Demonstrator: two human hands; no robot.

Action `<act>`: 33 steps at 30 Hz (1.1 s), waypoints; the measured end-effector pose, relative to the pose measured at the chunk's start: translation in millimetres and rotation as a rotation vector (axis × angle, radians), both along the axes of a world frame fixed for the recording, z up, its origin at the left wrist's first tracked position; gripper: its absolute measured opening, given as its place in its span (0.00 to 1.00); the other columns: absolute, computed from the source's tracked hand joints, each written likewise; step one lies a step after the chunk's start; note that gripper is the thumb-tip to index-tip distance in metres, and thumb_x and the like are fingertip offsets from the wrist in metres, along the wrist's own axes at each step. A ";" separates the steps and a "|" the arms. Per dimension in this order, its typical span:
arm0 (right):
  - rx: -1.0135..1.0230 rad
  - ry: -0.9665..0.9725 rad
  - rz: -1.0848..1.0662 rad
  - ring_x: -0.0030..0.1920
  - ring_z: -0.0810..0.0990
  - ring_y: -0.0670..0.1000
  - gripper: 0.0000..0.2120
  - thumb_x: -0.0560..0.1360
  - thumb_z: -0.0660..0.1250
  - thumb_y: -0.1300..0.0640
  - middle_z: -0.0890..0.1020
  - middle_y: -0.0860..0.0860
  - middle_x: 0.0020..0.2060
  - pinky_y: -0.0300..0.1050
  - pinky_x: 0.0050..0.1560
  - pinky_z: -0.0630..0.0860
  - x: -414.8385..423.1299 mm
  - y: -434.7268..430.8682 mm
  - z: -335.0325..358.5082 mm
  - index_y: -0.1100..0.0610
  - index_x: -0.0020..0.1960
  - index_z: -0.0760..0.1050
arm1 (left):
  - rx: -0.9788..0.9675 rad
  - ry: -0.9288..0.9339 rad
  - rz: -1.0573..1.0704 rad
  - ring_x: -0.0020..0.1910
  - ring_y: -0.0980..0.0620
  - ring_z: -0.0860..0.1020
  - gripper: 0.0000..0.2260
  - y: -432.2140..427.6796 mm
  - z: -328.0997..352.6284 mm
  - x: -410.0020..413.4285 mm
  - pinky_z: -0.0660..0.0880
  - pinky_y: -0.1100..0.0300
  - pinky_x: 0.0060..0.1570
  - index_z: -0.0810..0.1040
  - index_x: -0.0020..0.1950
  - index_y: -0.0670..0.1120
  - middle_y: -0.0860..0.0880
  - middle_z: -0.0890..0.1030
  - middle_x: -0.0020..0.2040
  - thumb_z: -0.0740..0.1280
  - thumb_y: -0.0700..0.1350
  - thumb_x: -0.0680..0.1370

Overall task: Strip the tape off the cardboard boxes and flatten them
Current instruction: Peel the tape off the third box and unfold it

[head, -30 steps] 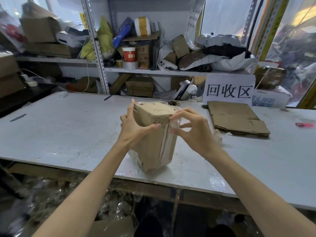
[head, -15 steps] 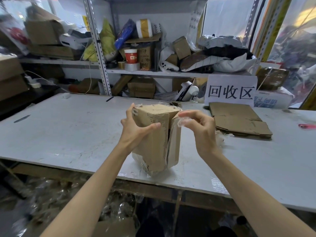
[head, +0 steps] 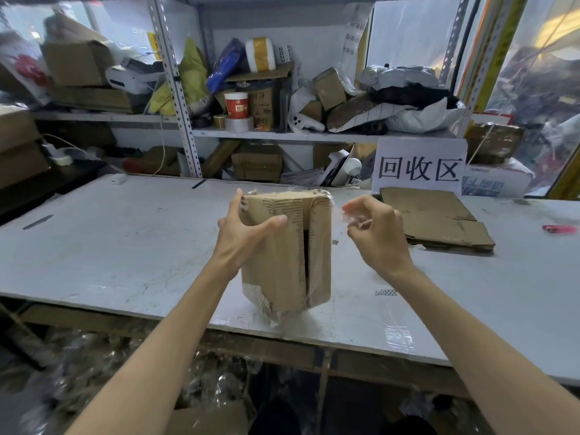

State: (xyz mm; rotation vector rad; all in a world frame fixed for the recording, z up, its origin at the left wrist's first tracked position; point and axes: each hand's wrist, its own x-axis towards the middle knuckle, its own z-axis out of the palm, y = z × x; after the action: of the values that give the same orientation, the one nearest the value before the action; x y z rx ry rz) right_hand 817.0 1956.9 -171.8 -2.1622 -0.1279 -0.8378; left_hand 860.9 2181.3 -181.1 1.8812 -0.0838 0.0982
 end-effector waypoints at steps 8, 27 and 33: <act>0.474 0.269 0.230 0.46 0.84 0.55 0.06 0.73 0.71 0.64 0.84 0.56 0.44 0.48 0.46 0.83 5.4 13.7 -2.8 0.59 0.50 0.79 | 0.058 -0.022 0.021 0.75 0.46 0.60 0.67 -18.1 -5.0 -5.7 0.63 0.45 0.72 0.38 0.80 0.56 0.45 0.56 0.77 0.77 0.68 0.53; 0.469 0.287 0.276 0.33 0.82 0.50 0.09 0.70 0.75 0.60 0.81 0.57 0.33 0.42 0.34 0.80 8.2 14.6 5.9 0.61 0.39 0.75 | 0.047 -0.388 0.176 0.45 0.61 0.81 0.16 -19.7 5.6 -10.3 0.78 0.68 0.41 0.82 0.46 0.51 0.58 0.82 0.47 0.82 0.49 0.63; 0.730 0.387 0.105 0.41 0.80 0.57 0.11 0.71 0.71 0.69 0.76 0.57 0.37 0.51 0.44 0.81 14.6 -5.0 -8.9 0.59 0.39 0.70 | -0.120 -0.254 0.286 0.45 0.51 0.83 0.11 5.7 15.4 1.7 0.83 0.55 0.45 0.80 0.45 0.48 0.51 0.82 0.43 0.77 0.52 0.70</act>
State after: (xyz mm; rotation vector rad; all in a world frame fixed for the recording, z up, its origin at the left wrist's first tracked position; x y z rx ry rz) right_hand 831.6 1951.9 -180.7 -1.5618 0.2284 -0.3121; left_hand 862.6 2187.1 -165.8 1.7430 0.0183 0.5275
